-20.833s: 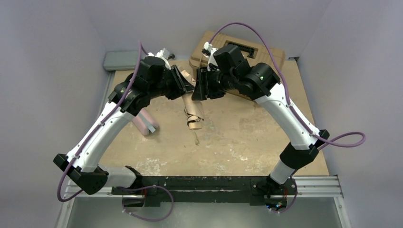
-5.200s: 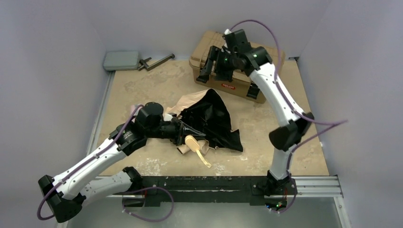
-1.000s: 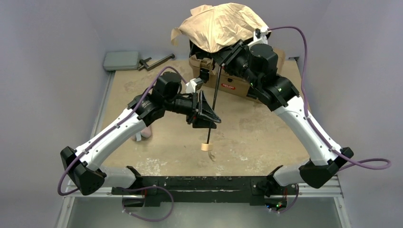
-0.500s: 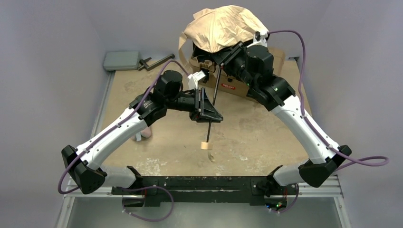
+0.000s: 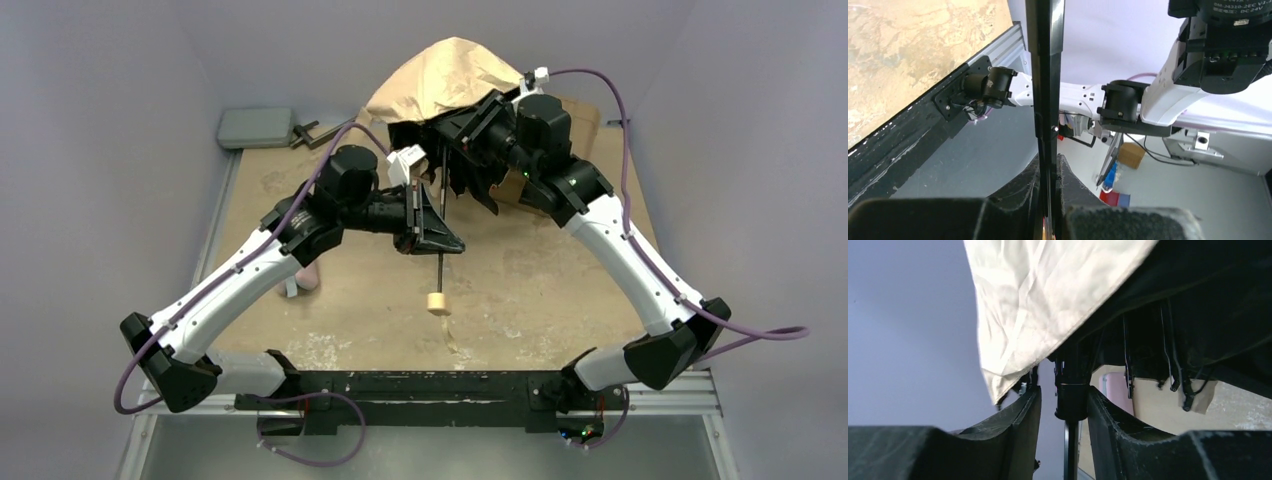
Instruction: Open the umbrella
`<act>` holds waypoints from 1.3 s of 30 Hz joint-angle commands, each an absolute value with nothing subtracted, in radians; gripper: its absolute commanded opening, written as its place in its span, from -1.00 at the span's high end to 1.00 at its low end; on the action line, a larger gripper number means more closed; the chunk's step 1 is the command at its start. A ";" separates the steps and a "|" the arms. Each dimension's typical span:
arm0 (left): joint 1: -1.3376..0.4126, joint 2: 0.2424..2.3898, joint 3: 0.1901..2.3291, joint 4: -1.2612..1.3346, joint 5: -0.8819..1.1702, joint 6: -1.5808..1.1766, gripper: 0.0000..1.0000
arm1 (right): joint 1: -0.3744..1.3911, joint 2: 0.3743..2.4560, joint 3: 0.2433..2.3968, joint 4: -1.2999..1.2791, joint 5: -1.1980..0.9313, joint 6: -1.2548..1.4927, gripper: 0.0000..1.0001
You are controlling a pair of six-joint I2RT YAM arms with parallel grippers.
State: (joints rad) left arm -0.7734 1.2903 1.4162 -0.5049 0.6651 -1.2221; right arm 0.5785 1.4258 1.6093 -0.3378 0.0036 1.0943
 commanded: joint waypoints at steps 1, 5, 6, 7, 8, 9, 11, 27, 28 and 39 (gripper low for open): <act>-0.749 1.275 1.434 -0.571 0.583 -1.280 1.00 | 0.551 1.371 1.618 -0.189 -0.150 1.118 0.26; -0.747 1.280 1.441 -0.565 0.574 -1.282 1.00 | 0.551 1.366 1.608 -0.206 -0.155 1.144 0.39; -0.748 1.283 1.447 -0.565 0.576 -1.279 1.00 | 0.552 1.363 1.604 -0.208 -0.148 1.144 0.42; -0.749 1.286 1.454 -0.568 0.579 -1.274 1.00 | 0.552 1.362 1.602 -0.214 -0.141 1.144 0.44; -0.748 1.291 1.462 -0.575 0.581 -1.266 1.00 | 0.552 1.363 1.601 -0.221 -0.137 1.144 0.45; -0.747 1.294 1.470 -0.587 0.582 -1.257 1.00 | 0.552 1.366 1.603 -0.227 -0.138 1.144 0.46; -0.748 1.293 1.479 -0.607 0.573 -1.243 1.00 | 0.552 1.386 1.624 -0.273 -0.145 1.144 0.47; -0.748 1.273 1.465 -0.629 0.572 -1.200 1.00 | 0.555 1.524 1.696 -0.595 -0.215 1.051 0.52; -0.747 1.273 1.464 -0.628 0.573 -1.199 1.00 | 0.555 1.528 1.697 -0.595 -0.218 1.047 0.52; -0.747 1.280 1.469 -0.611 0.596 -1.196 1.00 | 0.559 1.543 1.671 -0.531 -0.239 1.058 0.47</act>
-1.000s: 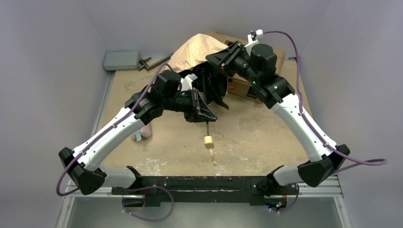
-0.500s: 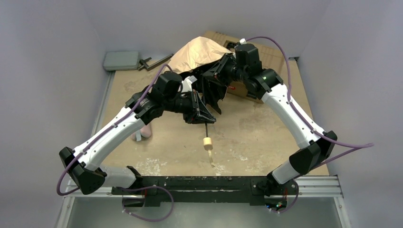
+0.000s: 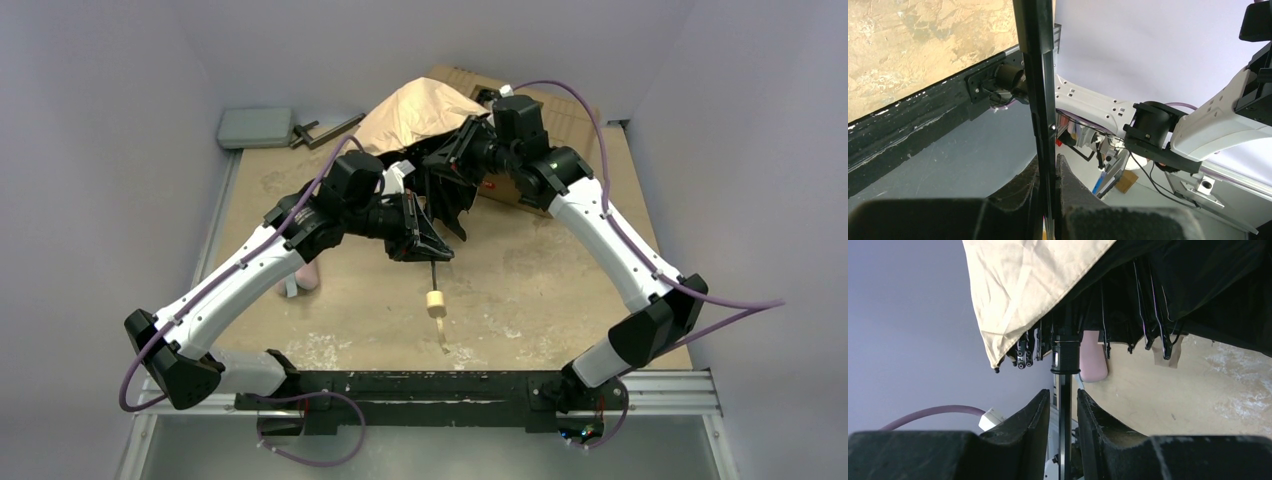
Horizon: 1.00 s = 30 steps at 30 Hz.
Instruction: Open the umbrella
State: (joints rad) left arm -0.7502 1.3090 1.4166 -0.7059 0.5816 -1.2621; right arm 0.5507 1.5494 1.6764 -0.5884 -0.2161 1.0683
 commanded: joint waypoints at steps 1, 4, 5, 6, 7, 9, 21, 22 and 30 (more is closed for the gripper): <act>-0.748 1.282 1.470 -0.610 0.598 -1.195 1.00 | 0.559 1.545 1.671 -0.526 -0.240 1.059 0.46; -0.747 1.287 1.474 -0.609 0.603 -1.195 1.00 | 0.563 1.559 1.677 -0.519 -0.242 1.058 0.46; -0.747 1.288 1.474 -0.606 0.604 -1.195 1.00 | 0.563 1.564 1.681 -0.516 -0.244 1.058 0.46; -0.748 1.286 1.474 -0.605 0.606 -1.195 1.00 | 0.564 1.570 1.686 -0.516 -0.245 1.058 0.46; -0.748 1.286 1.475 -0.605 0.606 -1.193 1.00 | 0.565 1.575 1.690 -0.518 -0.243 1.058 0.46; -0.747 1.283 1.477 -0.606 0.607 -1.192 1.00 | 0.566 1.581 1.695 -0.518 -0.240 1.057 0.46; -0.747 1.282 1.479 -0.606 0.620 -1.182 1.00 | 0.569 1.593 1.679 -0.514 -0.217 1.071 0.51; -0.748 1.284 1.481 -0.606 0.624 -1.180 1.00 | 0.568 1.596 1.680 -0.506 -0.213 1.075 0.51; -0.750 1.279 1.551 -0.695 0.676 -1.104 1.00 | 0.529 1.733 1.933 -0.549 -0.165 1.039 0.54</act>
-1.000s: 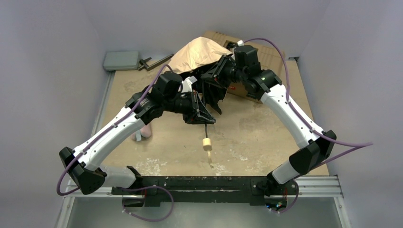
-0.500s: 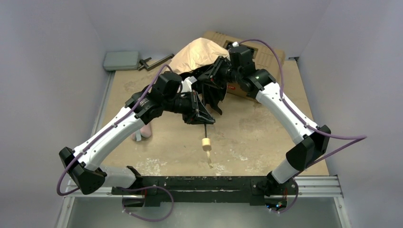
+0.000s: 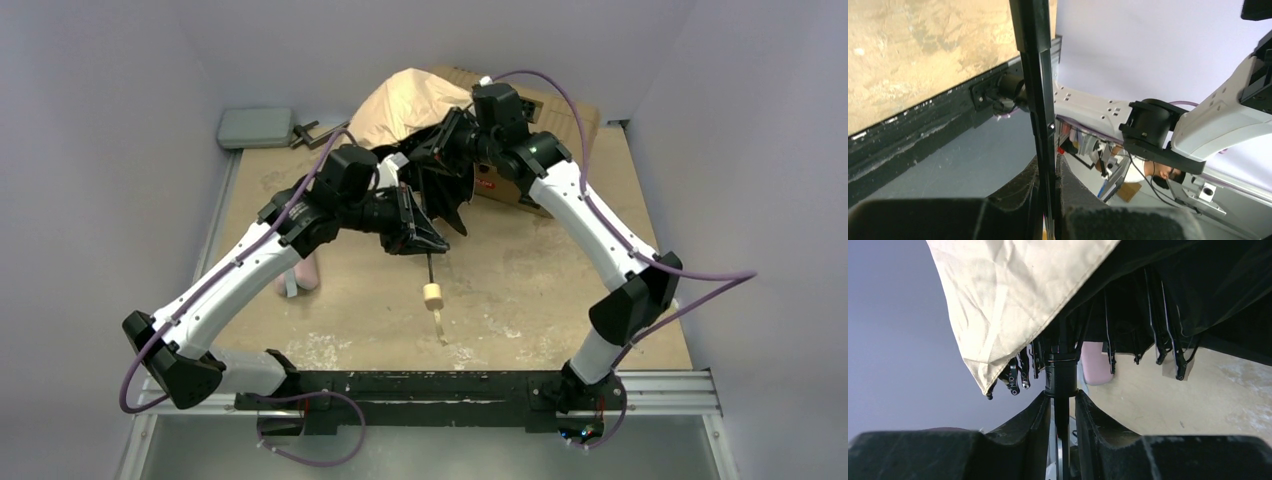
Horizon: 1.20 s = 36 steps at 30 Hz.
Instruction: Open the umbrella
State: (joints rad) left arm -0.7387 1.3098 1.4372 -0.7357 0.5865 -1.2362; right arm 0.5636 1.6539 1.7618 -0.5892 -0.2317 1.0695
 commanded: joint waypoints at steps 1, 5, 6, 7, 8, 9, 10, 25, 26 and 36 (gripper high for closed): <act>-0.754 1.280 1.568 -0.712 0.684 -1.086 1.00 | 0.524 1.753 1.979 -0.549 -0.159 1.034 0.55; -0.761 1.285 1.626 -0.767 0.706 -1.040 1.00 | 0.515 1.818 2.150 -0.552 -0.111 1.031 0.60; -0.762 1.286 1.634 -0.776 0.710 -1.033 1.00 | 0.515 1.832 2.182 -0.551 -0.100 1.037 0.62; -0.764 1.288 1.640 -0.781 0.715 -1.028 1.00 | 0.511 1.842 2.208 -0.548 -0.086 1.042 0.62; -0.765 1.288 1.645 -0.786 0.719 -1.024 1.00 | 0.511 1.850 2.229 -0.542 -0.068 1.048 0.62; -0.767 1.290 1.649 -0.788 0.723 -1.021 1.00 | 0.509 1.854 2.241 -0.534 -0.052 1.055 0.61; -0.769 1.290 1.652 -0.786 0.726 -1.019 1.00 | 0.505 1.855 2.246 -0.520 -0.039 1.062 0.61; -0.836 1.363 1.789 -1.001 0.722 -0.872 1.00 | 0.347 1.997 2.559 -0.186 0.078 1.175 0.43; -0.838 1.363 1.791 -1.008 0.718 -0.867 1.00 | 0.338 1.999 2.556 -0.160 0.084 1.184 0.43; -0.841 1.366 1.778 -1.109 0.675 -0.817 1.00 | 0.273 2.025 2.584 0.060 0.172 1.198 0.31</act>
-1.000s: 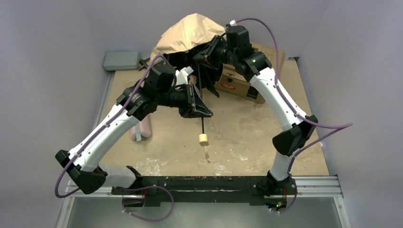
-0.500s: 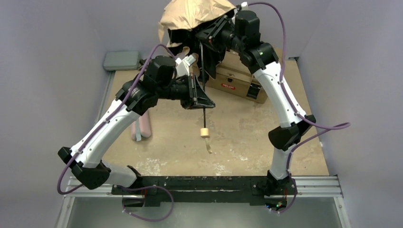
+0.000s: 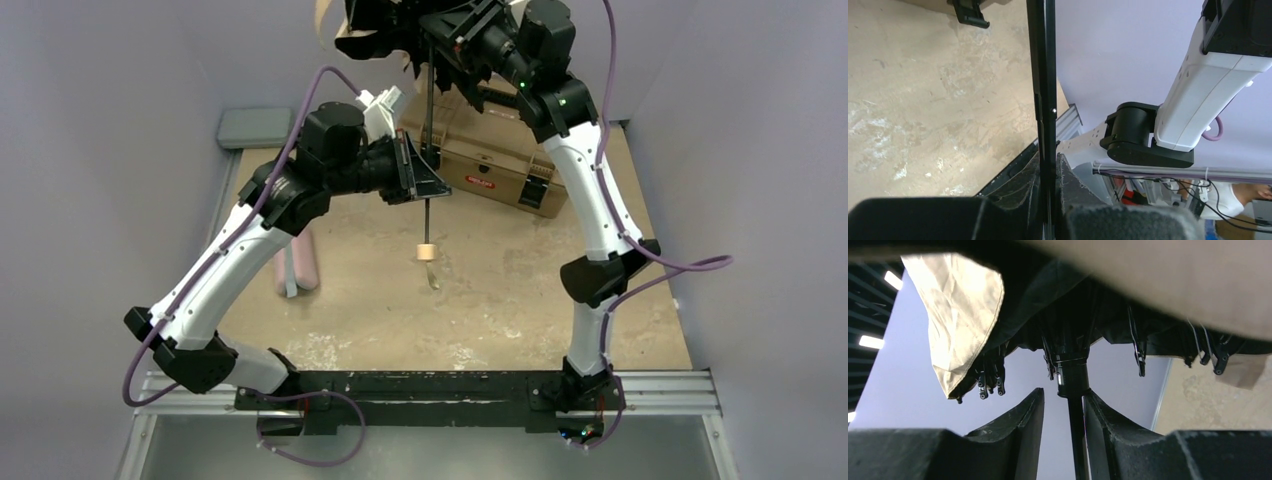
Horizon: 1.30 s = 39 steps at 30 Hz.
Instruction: Open the umbrella
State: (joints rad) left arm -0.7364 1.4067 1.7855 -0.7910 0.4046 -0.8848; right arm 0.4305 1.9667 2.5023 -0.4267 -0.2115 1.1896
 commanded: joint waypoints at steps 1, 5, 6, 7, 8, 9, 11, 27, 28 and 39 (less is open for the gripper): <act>-0.841 1.367 1.779 -1.115 0.676 -0.812 1.00 | 0.267 2.034 2.597 0.075 0.181 1.205 0.31; -0.849 1.378 1.776 -1.153 0.681 -0.780 1.00 | 0.254 2.046 2.611 0.154 0.249 1.214 0.29; -0.856 1.383 1.777 -1.172 0.672 -0.766 1.00 | 0.250 2.054 2.623 0.166 0.260 1.211 0.30; -0.863 1.385 1.775 -1.186 0.668 -0.756 1.00 | 0.244 2.058 2.633 0.174 0.267 1.208 0.30; -0.871 1.388 1.772 -1.200 0.669 -0.744 1.00 | 0.241 2.060 2.637 0.182 0.276 1.205 0.30; -0.879 1.387 1.768 -1.211 0.665 -0.735 1.00 | 0.240 2.058 2.632 0.191 0.281 1.202 0.30; -0.893 1.382 1.749 -1.221 0.661 -0.726 1.00 | 0.234 2.048 2.614 0.216 0.283 1.198 0.29; -0.851 1.365 1.806 -0.720 0.719 -1.095 1.00 | 0.235 1.777 2.240 -0.367 -0.142 1.162 -0.27; -0.845 1.356 1.770 -0.623 0.736 -1.157 1.00 | 0.235 1.779 2.262 -0.456 -0.172 1.134 -0.36; -0.831 1.379 1.715 -0.226 0.719 -1.459 1.00 | 0.246 1.646 2.094 -0.752 -0.360 1.078 -0.58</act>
